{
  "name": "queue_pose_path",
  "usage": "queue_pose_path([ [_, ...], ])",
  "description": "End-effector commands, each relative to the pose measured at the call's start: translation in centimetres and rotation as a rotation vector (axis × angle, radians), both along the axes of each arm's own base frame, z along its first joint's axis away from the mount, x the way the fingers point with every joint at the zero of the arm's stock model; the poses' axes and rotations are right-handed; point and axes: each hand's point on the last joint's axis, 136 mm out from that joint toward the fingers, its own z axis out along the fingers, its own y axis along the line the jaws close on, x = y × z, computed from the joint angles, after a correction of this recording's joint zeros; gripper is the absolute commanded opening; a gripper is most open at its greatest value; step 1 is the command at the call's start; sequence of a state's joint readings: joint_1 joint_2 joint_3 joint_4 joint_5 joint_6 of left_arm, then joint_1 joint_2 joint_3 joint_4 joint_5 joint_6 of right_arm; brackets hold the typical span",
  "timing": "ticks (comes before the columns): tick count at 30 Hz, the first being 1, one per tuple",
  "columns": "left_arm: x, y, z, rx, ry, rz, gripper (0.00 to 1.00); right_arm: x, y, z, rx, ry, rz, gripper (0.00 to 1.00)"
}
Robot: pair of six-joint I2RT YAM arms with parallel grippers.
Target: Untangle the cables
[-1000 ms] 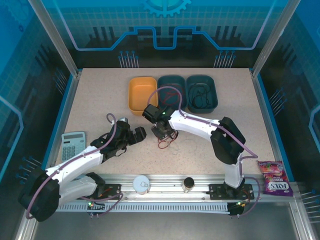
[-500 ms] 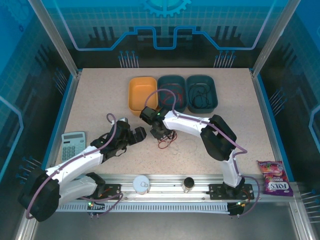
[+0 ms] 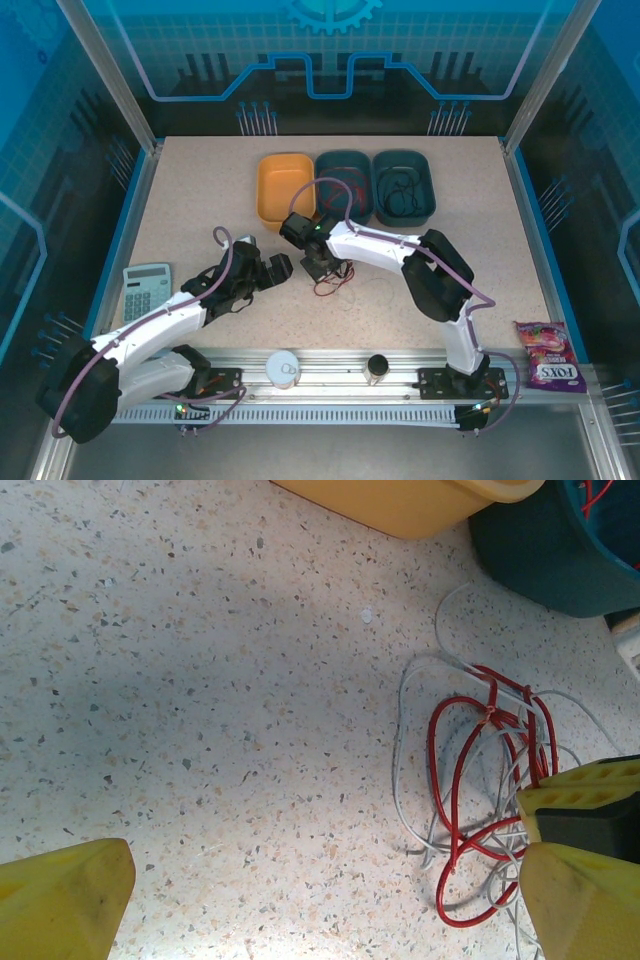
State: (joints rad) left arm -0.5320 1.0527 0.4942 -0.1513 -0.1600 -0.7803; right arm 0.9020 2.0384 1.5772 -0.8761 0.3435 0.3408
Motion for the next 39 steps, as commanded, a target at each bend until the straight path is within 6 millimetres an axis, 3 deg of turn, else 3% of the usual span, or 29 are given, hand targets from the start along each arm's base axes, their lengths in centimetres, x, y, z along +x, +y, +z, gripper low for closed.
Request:
queue_pose_path([
  [1, -0.1, -0.3, 0.0, -0.001, -0.007, -0.038, 0.99, 0.0, -0.2, 3.7, 0.077, -0.054, -0.019, 0.00],
  [12, 0.1, -1.3, 2.6, -0.045, -0.102, -0.112, 0.99, -1.5, 0.5, 11.3, 0.339, -0.131, 0.008, 0.00],
  [23, -0.4, -2.9, 6.4, -0.104, -0.238, -0.235, 0.99, -1.9, 1.4, 15.8, 0.602, -0.119, 0.027, 0.00],
  [28, -0.1, -3.7, 5.9, -0.108, -0.214, -0.265, 0.89, -1.8, 1.3, 17.2, 0.709, -0.112, 0.013, 0.00],
  [33, 0.2, -5.9, 4.9, -0.176, -0.170, -0.334, 0.78, -1.9, 1.0, 19.2, 0.765, -0.146, 0.023, 0.00],
  [39, 0.7, -7.4, 4.2, -0.230, -0.147, -0.350, 0.77, -2.2, 0.5, 22.5, 0.858, -0.238, 0.035, 0.00],
])
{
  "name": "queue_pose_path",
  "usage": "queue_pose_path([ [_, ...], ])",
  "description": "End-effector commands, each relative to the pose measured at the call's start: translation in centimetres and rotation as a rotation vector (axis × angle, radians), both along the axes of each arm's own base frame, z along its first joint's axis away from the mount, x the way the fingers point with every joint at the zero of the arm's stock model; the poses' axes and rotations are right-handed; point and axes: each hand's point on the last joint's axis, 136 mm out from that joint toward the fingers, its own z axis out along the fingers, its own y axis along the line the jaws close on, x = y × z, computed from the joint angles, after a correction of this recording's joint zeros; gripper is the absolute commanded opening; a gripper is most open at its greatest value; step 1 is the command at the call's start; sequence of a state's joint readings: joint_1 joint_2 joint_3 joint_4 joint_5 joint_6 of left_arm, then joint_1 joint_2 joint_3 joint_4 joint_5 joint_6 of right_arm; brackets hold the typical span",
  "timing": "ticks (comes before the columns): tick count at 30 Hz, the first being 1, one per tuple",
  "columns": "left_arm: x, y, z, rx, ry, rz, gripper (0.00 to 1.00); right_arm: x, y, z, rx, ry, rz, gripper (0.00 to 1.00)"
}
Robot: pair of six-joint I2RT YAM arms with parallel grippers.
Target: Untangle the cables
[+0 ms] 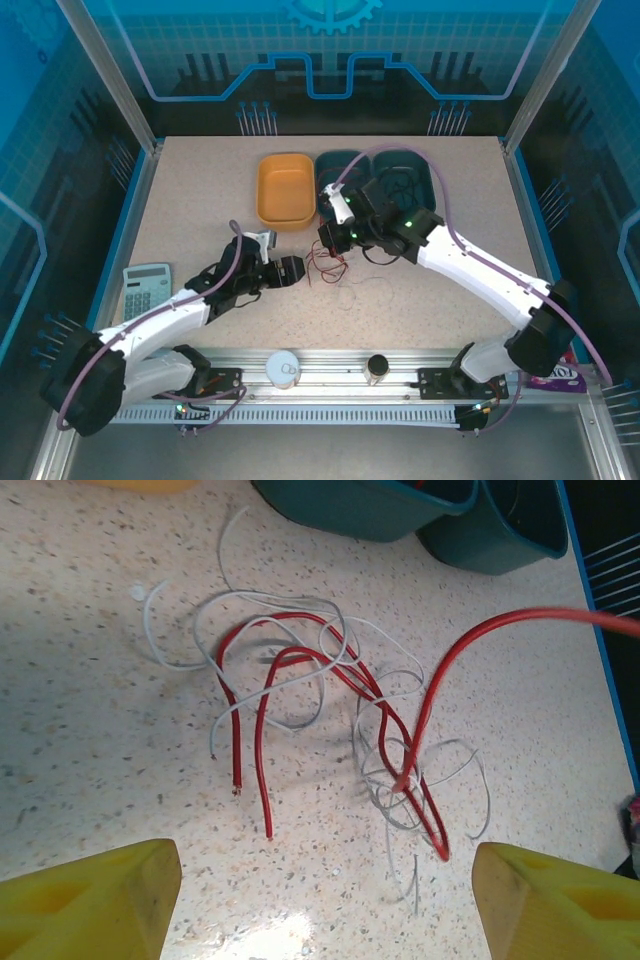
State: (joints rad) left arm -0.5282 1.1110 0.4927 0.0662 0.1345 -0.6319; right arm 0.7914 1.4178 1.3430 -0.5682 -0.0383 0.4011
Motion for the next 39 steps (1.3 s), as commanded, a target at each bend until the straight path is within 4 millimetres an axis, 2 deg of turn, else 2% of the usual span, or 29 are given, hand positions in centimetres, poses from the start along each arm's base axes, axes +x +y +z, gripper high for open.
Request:
queue_pose_path([
  [1, 0.5, -1.8, 1.7, -0.085, -0.032, -0.039, 0.77, -0.1, 0.0, 3.2, 0.116, -0.069, -0.009, 0.00],
  [8, 0.4, -2.7, 1.7, -0.094, -0.036, -0.059, 0.78, -0.4, -0.4, 5.7, 0.209, -0.128, -0.027, 0.00],
  [18, 0.0, -2.4, 1.1, -0.091, -0.032, -0.049, 0.81, -1.3, -0.2, 9.4, 0.303, -0.171, 0.008, 0.00],
  [32, 0.1, -1.9, 0.9, -0.078, -0.038, -0.025, 0.83, -1.8, -0.7, 15.3, 0.351, -0.305, 0.040, 0.00],
  [39, 0.3, -1.8, -0.1, -0.066, -0.019, -0.013, 0.83, -1.8, -1.6, 17.9, 0.338, -0.379, 0.033, 0.00],
])
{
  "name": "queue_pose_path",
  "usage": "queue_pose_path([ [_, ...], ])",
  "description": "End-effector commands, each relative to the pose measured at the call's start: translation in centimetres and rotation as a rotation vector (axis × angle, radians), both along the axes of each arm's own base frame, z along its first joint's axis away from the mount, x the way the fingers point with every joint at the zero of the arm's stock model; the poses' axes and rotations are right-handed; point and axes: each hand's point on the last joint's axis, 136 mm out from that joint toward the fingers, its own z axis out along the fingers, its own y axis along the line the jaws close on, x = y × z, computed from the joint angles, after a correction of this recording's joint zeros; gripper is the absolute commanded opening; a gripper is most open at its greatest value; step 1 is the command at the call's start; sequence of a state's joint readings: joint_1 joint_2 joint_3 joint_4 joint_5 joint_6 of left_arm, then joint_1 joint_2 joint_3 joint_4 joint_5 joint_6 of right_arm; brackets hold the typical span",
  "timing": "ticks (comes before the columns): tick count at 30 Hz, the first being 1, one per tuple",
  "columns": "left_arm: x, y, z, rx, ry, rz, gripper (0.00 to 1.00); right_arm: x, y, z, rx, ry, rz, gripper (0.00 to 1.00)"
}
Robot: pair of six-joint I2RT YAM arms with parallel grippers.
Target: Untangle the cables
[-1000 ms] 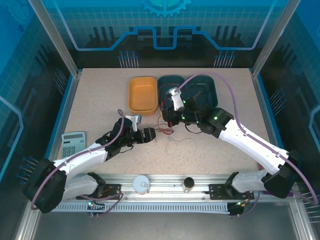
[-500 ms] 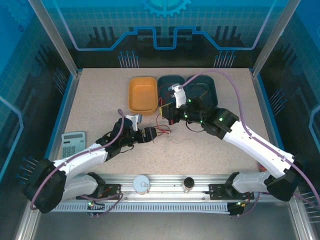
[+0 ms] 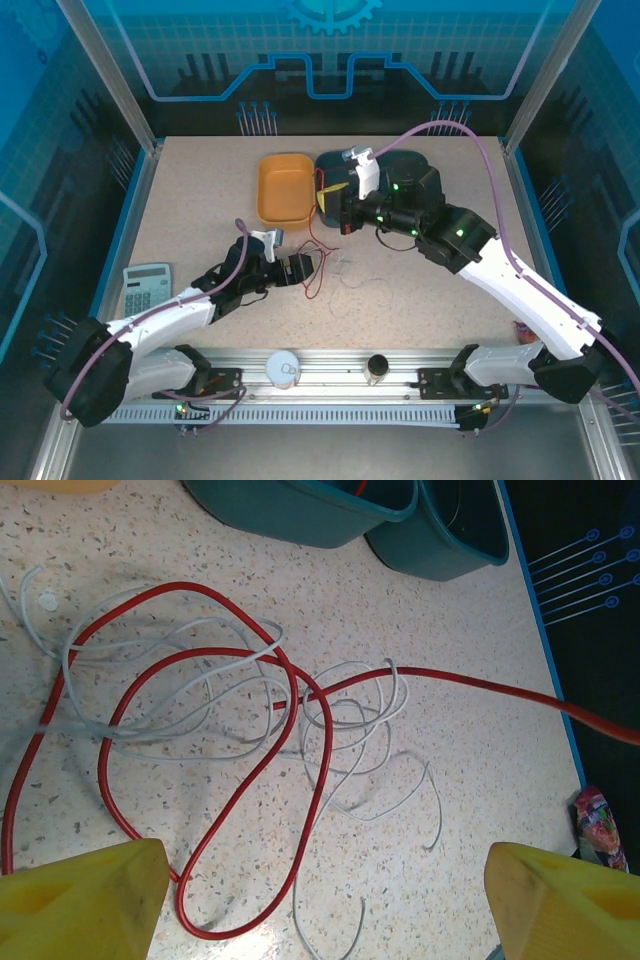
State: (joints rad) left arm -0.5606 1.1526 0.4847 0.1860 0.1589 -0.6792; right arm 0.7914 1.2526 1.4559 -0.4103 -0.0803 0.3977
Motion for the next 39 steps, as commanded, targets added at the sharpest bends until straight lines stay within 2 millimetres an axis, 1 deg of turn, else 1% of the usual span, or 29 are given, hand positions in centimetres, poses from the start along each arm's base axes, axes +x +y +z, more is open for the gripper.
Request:
queue_pose_path([
  [1, 0.0, 0.2, -1.1, 0.012, 0.010, 0.015, 0.83, -0.4, -1.3, 3.3, 0.017, -0.090, -0.021, 0.00],
  [5, 0.0, 0.1, -1.5, 0.016, 0.020, 0.015, 0.83, -0.7, -1.8, 5.2, 0.016, -0.137, -0.021, 0.00],
  [11, -0.1, 0.2, -1.7, 0.017, 0.024, 0.016, 0.82, -0.7, -2.6, 7.3, -0.009, -0.182, -0.042, 0.00],
  [19, 0.0, 0.1, -1.9, 0.020, 0.032, 0.017, 0.82, -0.6, -3.0, 9.4, -0.023, -0.226, -0.056, 0.00],
  [22, 0.1, 0.1, -2.0, 0.021, 0.035, 0.016, 0.82, -0.2, -3.1, 9.7, -0.044, -0.234, -0.070, 0.00],
  [26, 0.0, 0.1, -1.8, 0.018, 0.033, 0.014, 0.83, 1.6, -3.5, 9.1, -0.092, -0.233, -0.136, 0.00],
  [30, -0.1, 0.1, -1.2, 0.019, 0.025, 0.013, 0.89, 3.9, -3.5, 8.0, -0.097, -0.189, -0.152, 0.00],
  [31, -0.1, 0.2, -1.0, 0.024, 0.021, 0.011, 0.91, 4.7, -3.5, 7.6, -0.098, -0.174, -0.156, 0.00],
  [32, -0.2, 0.3, -0.8, 0.027, 0.017, 0.013, 0.97, 5.4, -3.5, 7.3, -0.097, -0.163, -0.158, 0.00],
  [33, -0.3, 0.5, -0.7, 0.033, 0.015, 0.014, 0.99, 6.1, -3.6, 7.0, -0.099, -0.154, -0.168, 0.00],
  [39, -1.0, 1.7, -0.1, 0.061, -0.004, 0.038, 0.99, 11.2, -3.9, 5.0, -0.113, -0.112, -0.200, 0.00],
])
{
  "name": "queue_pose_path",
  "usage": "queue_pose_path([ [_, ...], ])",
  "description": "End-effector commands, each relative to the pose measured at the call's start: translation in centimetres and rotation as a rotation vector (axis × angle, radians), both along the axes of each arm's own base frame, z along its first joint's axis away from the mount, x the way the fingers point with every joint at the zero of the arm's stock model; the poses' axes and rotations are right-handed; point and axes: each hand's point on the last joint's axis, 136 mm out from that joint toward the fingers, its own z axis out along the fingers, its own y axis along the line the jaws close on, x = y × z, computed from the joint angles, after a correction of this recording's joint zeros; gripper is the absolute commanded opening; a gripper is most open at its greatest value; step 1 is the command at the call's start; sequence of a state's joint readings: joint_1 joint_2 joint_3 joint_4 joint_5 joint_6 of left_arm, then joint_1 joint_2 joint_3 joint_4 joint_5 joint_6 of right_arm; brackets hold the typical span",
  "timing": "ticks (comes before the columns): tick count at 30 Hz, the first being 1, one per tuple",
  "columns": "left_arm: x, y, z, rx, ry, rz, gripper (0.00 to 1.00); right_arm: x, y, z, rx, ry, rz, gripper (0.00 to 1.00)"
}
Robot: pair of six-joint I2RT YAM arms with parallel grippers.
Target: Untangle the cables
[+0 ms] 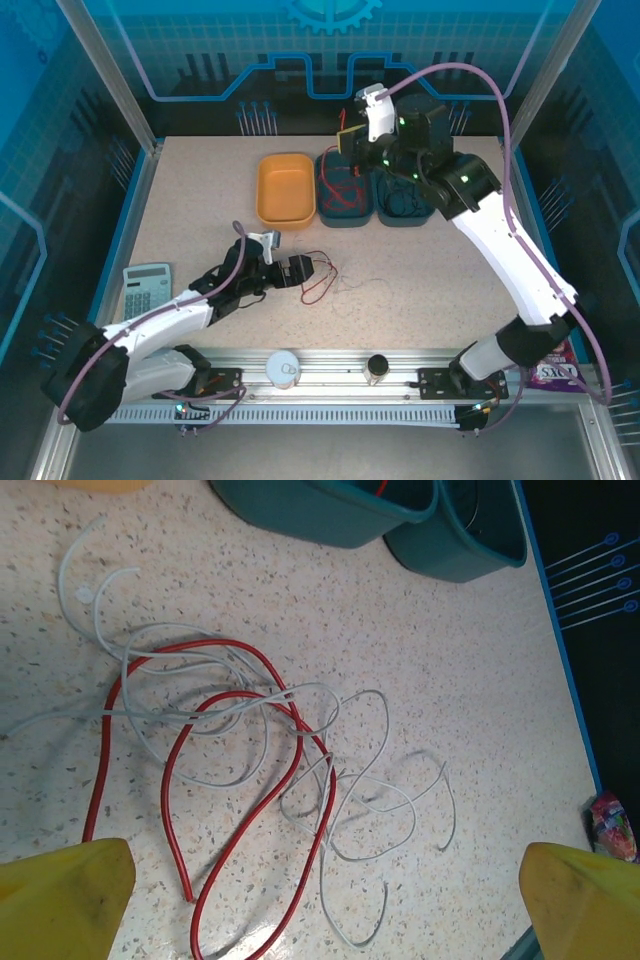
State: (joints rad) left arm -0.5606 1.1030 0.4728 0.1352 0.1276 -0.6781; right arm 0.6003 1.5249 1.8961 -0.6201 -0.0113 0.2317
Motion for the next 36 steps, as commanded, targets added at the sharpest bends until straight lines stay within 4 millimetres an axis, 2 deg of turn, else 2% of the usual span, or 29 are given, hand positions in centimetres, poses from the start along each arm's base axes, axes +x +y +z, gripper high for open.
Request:
queue_pose_path([
  [1, -0.7, 1.0, 0.0, 0.046, -0.005, 0.017, 0.99, 2.2, -0.2, 0.6, 0.027, -0.010, 0.001, 0.00],
  [7, -1.2, 2.2, 0.3, 0.078, -0.018, 0.046, 0.99, 7.3, -0.9, -2.6, -0.001, 0.050, -0.067, 0.00],
  [11, -1.3, 2.7, 0.6, 0.088, -0.027, 0.058, 0.99, 9.4, -1.0, -5.2, -0.029, 0.094, -0.093, 0.00],
  [21, -1.7, 3.2, 0.5, 0.102, -0.032, 0.070, 0.99, 11.6, -1.1, -11.1, -0.086, 0.216, -0.119, 0.00],
  [27, -1.7, 3.3, 0.3, 0.104, -0.030, 0.071, 0.99, 13.0, -1.0, -15.5, -0.097, 0.325, -0.138, 0.00],
  [36, -1.9, 3.4, 0.3, 0.103, -0.027, 0.070, 0.99, 16.5, -2.2, -22.1, -0.094, 0.474, -0.213, 0.00],
])
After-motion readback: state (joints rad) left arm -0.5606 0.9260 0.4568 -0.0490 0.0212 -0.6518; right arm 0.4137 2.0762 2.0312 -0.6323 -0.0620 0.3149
